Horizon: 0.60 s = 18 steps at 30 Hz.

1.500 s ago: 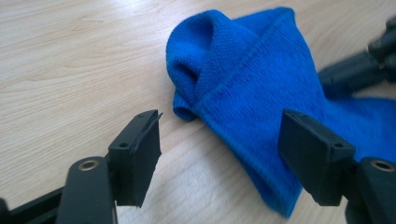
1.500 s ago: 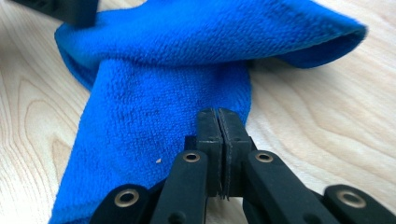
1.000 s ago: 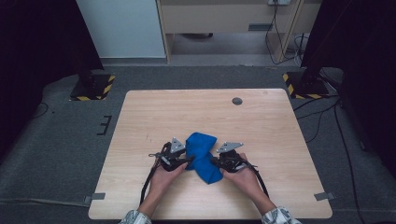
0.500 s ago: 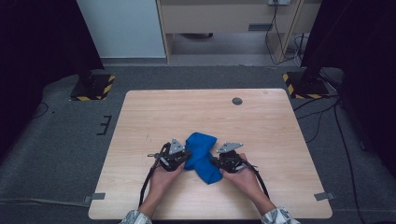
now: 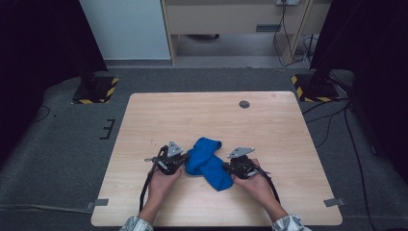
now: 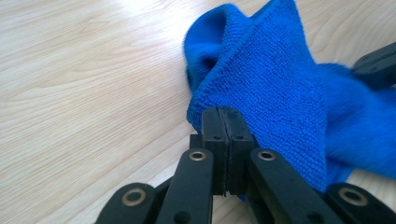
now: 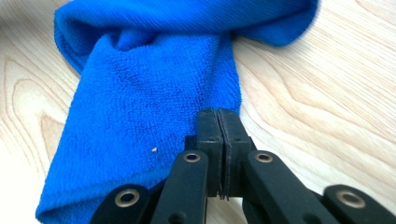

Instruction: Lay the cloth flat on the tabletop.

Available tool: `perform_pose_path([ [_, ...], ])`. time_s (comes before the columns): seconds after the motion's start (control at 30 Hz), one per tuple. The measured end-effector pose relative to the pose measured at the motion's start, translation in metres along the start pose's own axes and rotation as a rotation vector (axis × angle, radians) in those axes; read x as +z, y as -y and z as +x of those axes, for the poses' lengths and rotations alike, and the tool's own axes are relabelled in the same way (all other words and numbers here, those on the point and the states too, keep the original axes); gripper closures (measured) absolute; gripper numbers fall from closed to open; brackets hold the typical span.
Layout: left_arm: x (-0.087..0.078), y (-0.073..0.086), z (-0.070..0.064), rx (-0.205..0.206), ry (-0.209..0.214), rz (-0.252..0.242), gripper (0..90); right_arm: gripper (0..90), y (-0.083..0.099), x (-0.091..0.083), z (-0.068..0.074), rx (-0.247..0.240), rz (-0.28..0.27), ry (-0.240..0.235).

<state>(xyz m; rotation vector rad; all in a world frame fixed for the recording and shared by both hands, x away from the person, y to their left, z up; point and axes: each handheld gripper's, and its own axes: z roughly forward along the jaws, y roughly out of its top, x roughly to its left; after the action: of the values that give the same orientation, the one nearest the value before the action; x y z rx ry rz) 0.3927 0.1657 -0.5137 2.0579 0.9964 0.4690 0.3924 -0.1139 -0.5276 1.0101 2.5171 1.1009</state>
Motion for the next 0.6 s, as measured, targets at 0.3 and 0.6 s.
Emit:
perform_pose_path([
  [0.3, -0.001, 0.004, 0.005, -0.003, -0.01, 0.008, 88.6, 85.2, 0.011, -0.018, -0.006, 0.026, 0.01, -0.004],
  [0.6, 0.004, 0.005, 0.0, 0.011, -0.003, 0.019, 87.5, 42.3, 0.004, -0.018, -0.012, 0.085, -0.06, 0.019],
])
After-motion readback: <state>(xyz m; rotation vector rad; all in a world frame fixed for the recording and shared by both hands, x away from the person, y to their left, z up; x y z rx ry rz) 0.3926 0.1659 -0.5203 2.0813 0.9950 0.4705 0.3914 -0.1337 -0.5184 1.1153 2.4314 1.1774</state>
